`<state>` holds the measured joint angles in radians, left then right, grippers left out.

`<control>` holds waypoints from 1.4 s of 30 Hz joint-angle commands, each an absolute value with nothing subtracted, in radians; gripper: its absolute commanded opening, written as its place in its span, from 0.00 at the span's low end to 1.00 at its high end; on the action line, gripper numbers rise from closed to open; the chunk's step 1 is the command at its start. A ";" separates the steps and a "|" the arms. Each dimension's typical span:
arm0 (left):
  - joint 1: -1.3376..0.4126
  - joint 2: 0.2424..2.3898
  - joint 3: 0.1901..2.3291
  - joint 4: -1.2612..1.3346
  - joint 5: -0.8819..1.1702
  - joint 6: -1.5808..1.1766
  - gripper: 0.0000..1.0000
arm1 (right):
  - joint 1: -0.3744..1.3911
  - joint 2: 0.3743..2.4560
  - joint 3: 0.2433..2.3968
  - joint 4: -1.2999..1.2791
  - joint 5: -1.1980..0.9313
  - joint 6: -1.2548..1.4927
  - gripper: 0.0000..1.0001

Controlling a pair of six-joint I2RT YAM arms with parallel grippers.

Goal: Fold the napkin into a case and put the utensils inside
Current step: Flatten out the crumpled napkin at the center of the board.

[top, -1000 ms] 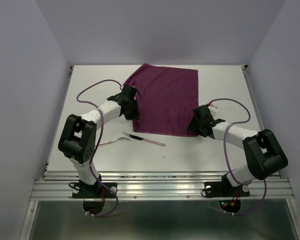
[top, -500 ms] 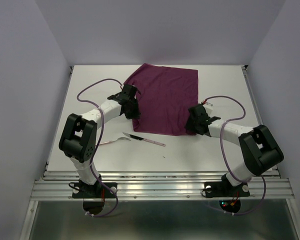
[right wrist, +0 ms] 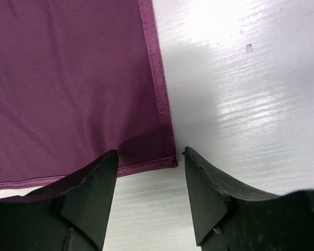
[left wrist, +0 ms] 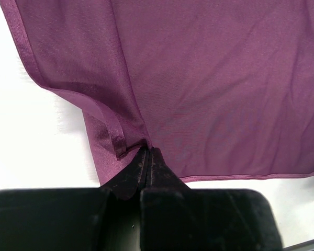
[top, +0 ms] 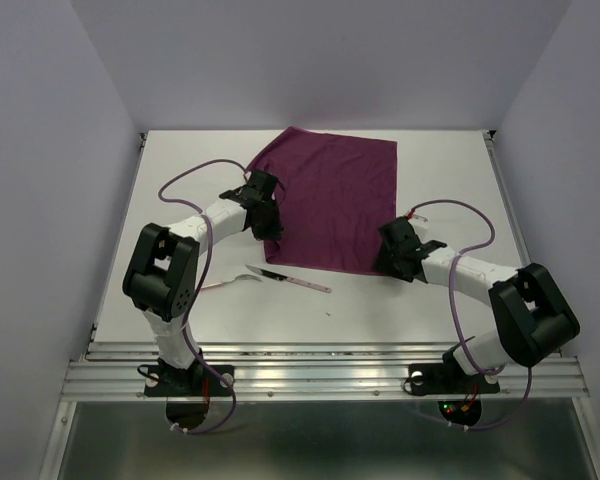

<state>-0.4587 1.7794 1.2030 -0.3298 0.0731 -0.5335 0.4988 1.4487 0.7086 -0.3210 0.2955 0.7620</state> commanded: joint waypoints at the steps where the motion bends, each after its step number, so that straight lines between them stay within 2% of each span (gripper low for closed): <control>1: -0.471 1.770 1.246 -0.336 0.064 -0.541 0.00 | 0.515 1.494 0.675 -0.391 0.256 0.767 0.56; 7: -0.472 1.764 1.236 -0.334 0.058 -0.545 0.00 | 0.515 1.542 0.672 -0.341 0.262 0.793 0.36; 8: -0.472 1.764 1.236 -0.333 0.063 -0.545 0.00 | 0.515 1.549 0.672 -0.328 0.252 0.796 0.30; 16: -0.474 1.753 1.230 -0.333 0.064 -0.545 0.00 | 0.515 1.571 0.658 -0.296 0.262 0.819 0.01; 25: -0.474 1.744 1.230 -0.334 0.066 -0.535 0.00 | 0.515 1.431 0.657 -0.405 0.399 0.857 0.01; 26: -0.474 1.744 1.230 -0.333 0.064 -0.534 0.00 | 0.515 1.425 0.657 -0.413 0.403 0.864 0.02; 27: -0.474 1.744 1.230 -0.333 0.063 -0.534 0.00 | 0.515 1.419 0.658 -0.425 0.406 0.865 0.13; 29: -0.472 1.747 1.229 -0.330 0.064 -0.534 0.00 | 0.515 1.414 0.663 -0.425 0.385 0.855 0.44; 32: -0.472 1.752 1.226 -0.325 0.074 -0.537 0.00 | 0.515 1.422 0.664 -0.422 0.371 0.847 0.63; 36: -0.477 1.752 1.226 -0.318 0.074 -0.541 0.00 | 0.515 1.404 0.654 -0.382 0.338 0.818 0.67; 42: -0.479 1.752 1.226 -0.318 0.072 -0.541 0.00 | 0.526 1.442 0.689 -0.379 0.325 0.767 0.68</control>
<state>-0.4706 1.7813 1.2053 -0.3256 0.0734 -0.5404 0.5091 1.4067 0.6769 -0.3294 0.3470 0.8043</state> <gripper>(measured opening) 0.025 0.678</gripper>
